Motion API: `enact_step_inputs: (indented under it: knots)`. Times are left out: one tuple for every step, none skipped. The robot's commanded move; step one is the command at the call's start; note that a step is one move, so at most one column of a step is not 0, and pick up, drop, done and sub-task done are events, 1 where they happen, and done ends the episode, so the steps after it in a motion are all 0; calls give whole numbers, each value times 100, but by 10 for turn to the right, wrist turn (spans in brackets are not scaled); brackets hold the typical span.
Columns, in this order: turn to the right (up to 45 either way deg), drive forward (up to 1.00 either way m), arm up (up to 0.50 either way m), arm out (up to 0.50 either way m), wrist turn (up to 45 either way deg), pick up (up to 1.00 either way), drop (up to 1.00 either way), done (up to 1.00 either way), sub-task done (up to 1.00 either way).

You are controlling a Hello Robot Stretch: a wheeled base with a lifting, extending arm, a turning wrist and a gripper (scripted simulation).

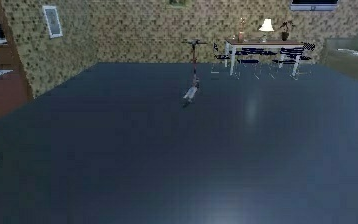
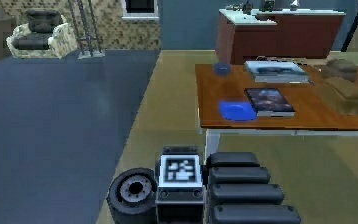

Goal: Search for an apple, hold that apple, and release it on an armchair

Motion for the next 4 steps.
enact_step_inputs:
  knots:
    - [450,0,0,0,0,0,0,0,0]
    - [60,0,0,0,0,0,0,0,0]
    - [0,100,0,0,0,0,0,0,0]
    - [0,100,0,0,0,0,0,0,0]
